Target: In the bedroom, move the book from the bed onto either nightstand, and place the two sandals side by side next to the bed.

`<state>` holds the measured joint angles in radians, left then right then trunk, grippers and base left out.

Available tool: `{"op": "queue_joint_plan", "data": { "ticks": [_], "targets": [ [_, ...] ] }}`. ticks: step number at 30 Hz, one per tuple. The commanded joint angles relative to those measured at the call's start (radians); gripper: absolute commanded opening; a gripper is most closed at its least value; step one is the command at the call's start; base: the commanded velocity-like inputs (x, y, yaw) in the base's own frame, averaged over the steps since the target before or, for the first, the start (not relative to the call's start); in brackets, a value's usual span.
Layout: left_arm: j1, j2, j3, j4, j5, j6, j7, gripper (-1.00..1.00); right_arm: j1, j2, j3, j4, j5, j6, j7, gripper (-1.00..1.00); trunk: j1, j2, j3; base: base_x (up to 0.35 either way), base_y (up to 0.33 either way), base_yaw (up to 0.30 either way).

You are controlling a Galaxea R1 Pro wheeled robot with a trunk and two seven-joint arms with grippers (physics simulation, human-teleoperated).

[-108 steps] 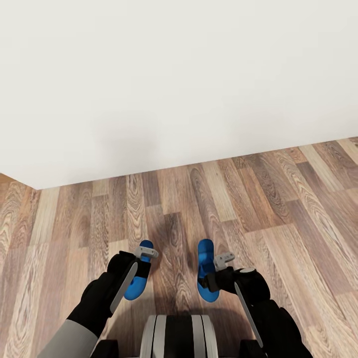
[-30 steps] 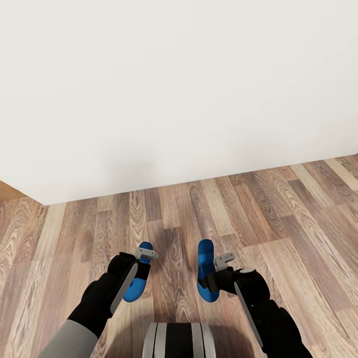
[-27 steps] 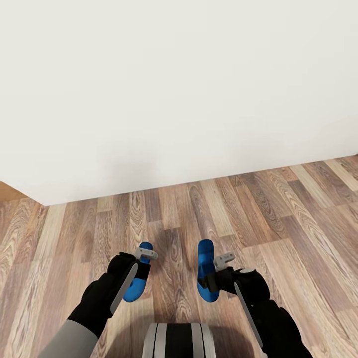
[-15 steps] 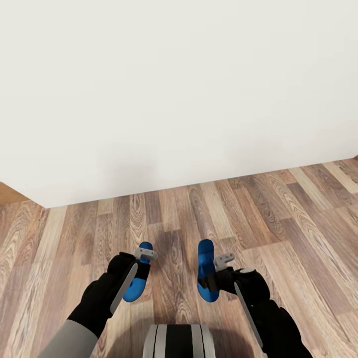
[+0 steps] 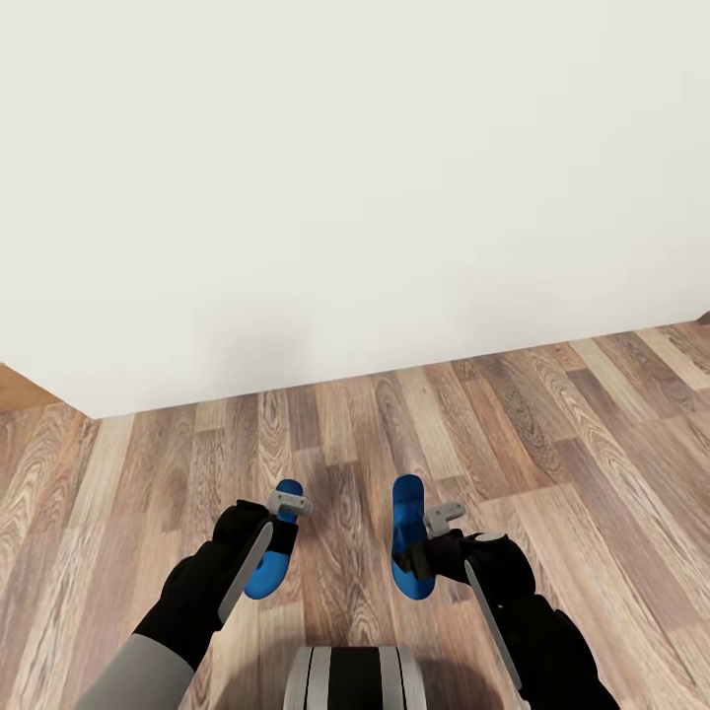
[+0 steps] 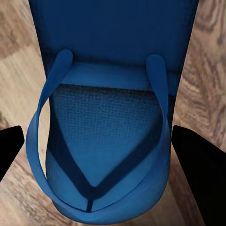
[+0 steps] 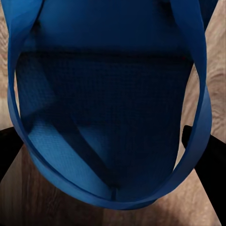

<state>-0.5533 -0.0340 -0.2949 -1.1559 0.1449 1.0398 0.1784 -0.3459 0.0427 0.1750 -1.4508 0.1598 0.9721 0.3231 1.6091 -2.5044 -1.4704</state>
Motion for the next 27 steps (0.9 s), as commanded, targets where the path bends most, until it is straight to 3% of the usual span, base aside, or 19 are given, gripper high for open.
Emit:
{"op": "queue_joint_plan", "data": {
  "ticks": [1,27],
  "targets": [
    [0.0,0.0,-0.001,-0.001,0.01,0.003,0.01,-1.0,0.0,0.0,0.0,-0.001,0.011,0.004,0.008,-1.0,0.0,0.0,0.001,0.0,0.0,0.0],
    [0.0,0.0,-0.001,-0.001,0.009,0.003,0.01,-1.0,0.0,0.0,0.0,0.001,0.011,0.004,0.008,-1.0,0.0,0.0,0.043,0.0,0.0,0.0]
  ]
}}
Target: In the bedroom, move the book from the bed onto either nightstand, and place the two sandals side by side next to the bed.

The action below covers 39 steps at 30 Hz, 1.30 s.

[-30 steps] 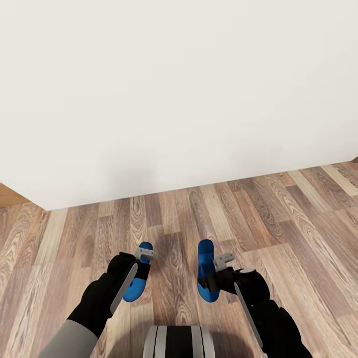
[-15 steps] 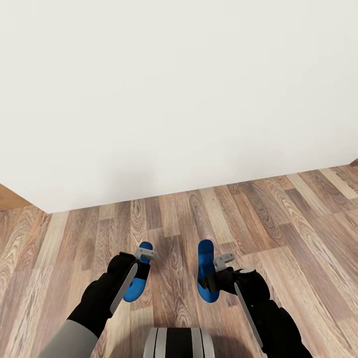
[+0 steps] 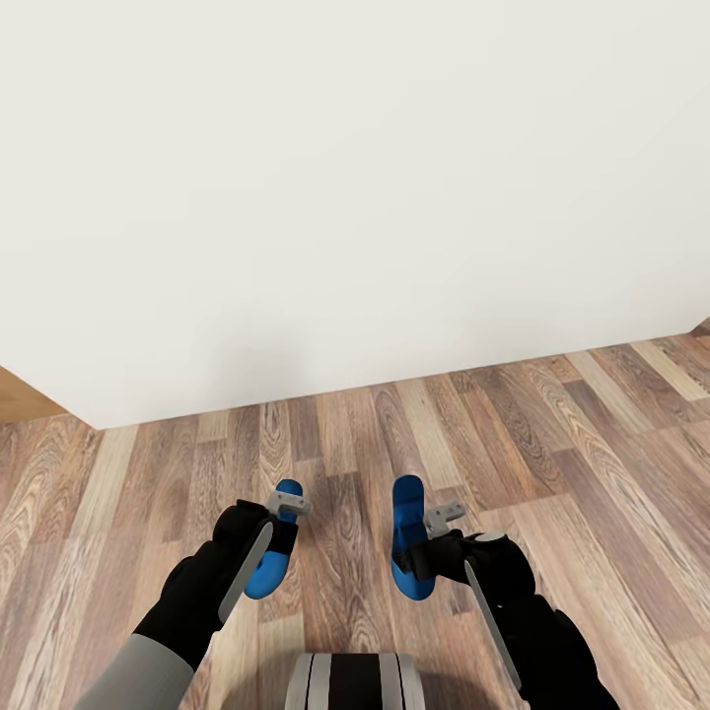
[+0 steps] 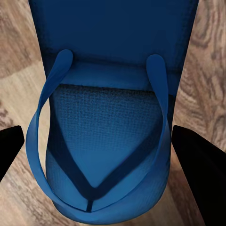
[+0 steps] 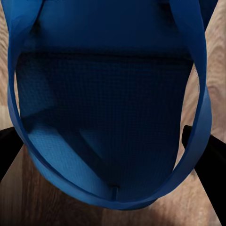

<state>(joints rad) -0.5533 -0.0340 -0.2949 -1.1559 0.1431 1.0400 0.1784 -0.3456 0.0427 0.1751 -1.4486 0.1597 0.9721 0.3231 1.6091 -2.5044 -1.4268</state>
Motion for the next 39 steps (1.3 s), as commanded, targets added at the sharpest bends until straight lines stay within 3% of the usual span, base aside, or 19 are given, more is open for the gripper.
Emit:
{"op": "queue_joint_plan", "data": {
  "ticks": [1,39],
  "targets": [
    [0.0,0.0,-0.001,-0.001,0.01,0.003,0.01,-1.0,-0.001,0.0,0.0,-0.001,0.011,0.003,0.008,-1.0,0.0,0.0,0.001,0.0,0.0,0.0],
    [0.0,0.0,-0.002,-0.002,0.01,0.005,0.011,-1.0,0.0,0.0,0.001,0.003,0.009,0.0,0.007,-1.0,0.0,0.0,0.062,0.0,0.0,0.0]
  ]
}}
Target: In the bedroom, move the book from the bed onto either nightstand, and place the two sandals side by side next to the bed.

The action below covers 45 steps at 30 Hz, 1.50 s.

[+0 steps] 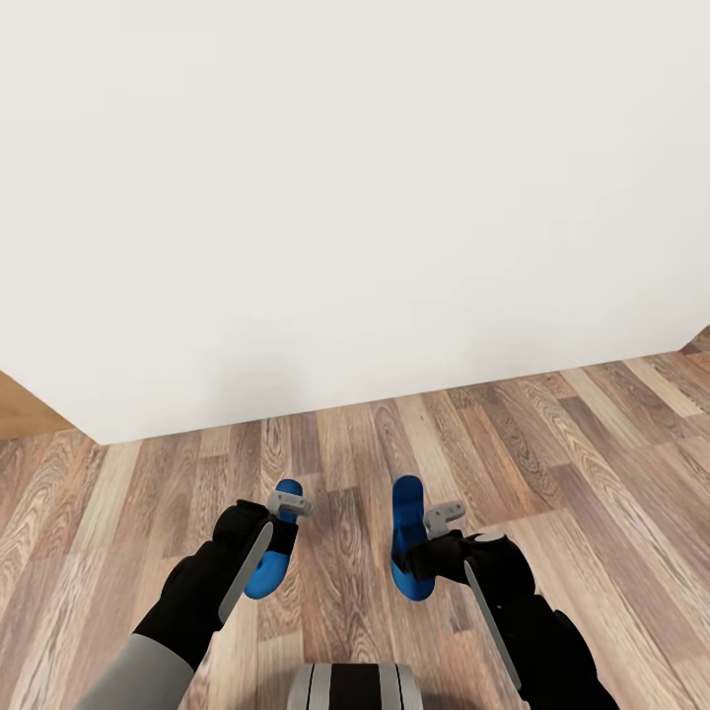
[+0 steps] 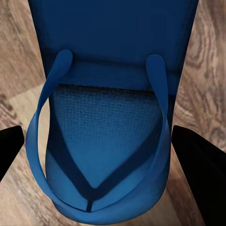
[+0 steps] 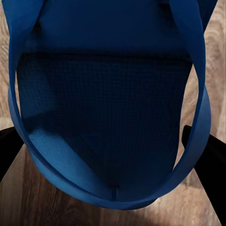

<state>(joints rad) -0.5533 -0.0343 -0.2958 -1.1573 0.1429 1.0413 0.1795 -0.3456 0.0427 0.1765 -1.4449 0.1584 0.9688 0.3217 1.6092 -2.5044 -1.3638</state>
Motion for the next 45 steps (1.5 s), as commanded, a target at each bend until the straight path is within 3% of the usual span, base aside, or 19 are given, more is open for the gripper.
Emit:
{"op": "queue_joint_plan", "data": {
  "ticks": [1,45],
  "targets": [
    [0.0,0.0,-0.001,-0.001,0.01,0.003,0.01,-1.0,-0.001,0.0,0.0,-0.001,0.01,0.004,0.008,-1.0,0.0,0.0,0.001,0.0,0.0,0.0],
    [0.0,0.0,-0.001,-0.004,0.011,0.003,0.013,-1.0,0.0,0.002,0.017,0.004,0.009,0.004,0.009,-1.0,0.0,0.0,0.072,0.0,0.0,0.0]
  ]
}}
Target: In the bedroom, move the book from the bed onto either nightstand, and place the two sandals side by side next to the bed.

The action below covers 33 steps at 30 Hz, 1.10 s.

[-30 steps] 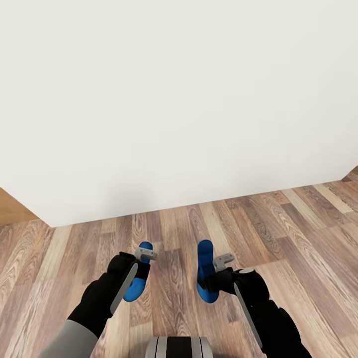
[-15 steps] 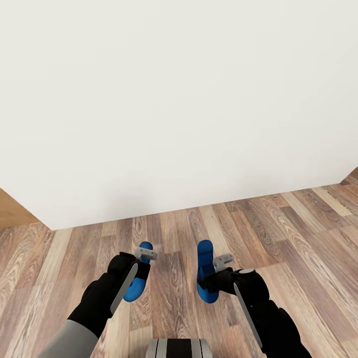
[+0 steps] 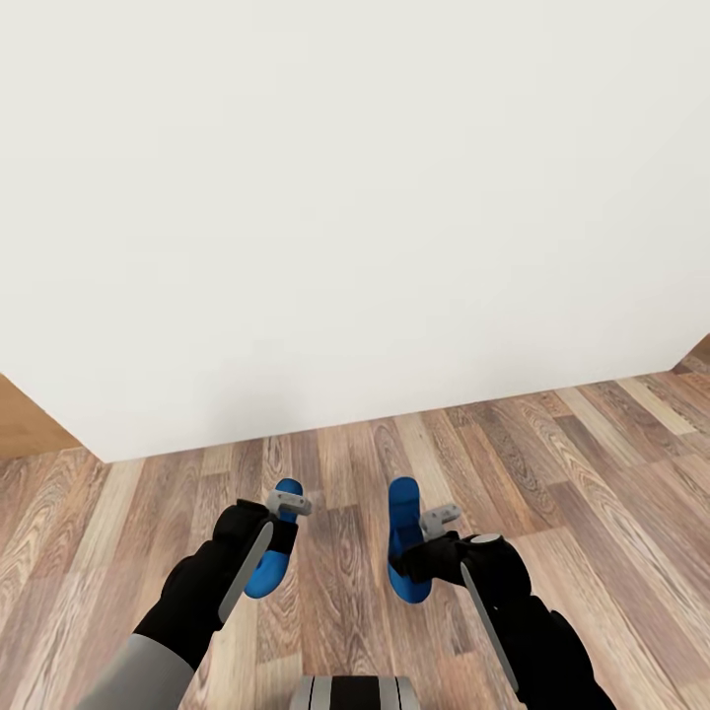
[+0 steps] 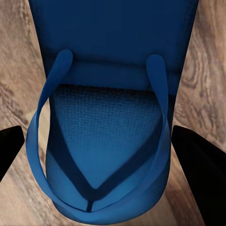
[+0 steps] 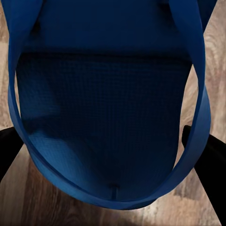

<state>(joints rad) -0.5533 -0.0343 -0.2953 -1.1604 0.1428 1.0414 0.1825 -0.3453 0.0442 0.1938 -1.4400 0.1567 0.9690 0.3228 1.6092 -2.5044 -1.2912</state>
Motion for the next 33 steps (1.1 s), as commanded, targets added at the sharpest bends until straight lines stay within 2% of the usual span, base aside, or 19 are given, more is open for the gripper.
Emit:
{"op": "queue_joint_plan", "data": {
  "ticks": [1,20,33],
  "targets": [
    [-0.001,0.0,-0.001,-0.001,0.011,0.003,0.01,-1.0,-0.001,0.0,0.001,-0.001,0.011,0.004,0.008,-1.0,0.0,0.0,0.001,0.0,0.0,0.0],
    [-0.001,0.002,-0.002,0.001,0.011,0.003,0.007,-1.0,-0.001,-0.001,0.004,0.006,0.012,0.002,0.007,-1.0,0.0,0.0,0.031,0.0,0.0,0.0],
    [-0.001,0.004,-0.002,0.0,0.012,0.003,0.006,-1.0,-0.001,0.0,0.004,0.006,0.012,0.002,0.008,-1.0,0.0,0.0,0.035,0.0,0.0,0.0]
  ]
}}
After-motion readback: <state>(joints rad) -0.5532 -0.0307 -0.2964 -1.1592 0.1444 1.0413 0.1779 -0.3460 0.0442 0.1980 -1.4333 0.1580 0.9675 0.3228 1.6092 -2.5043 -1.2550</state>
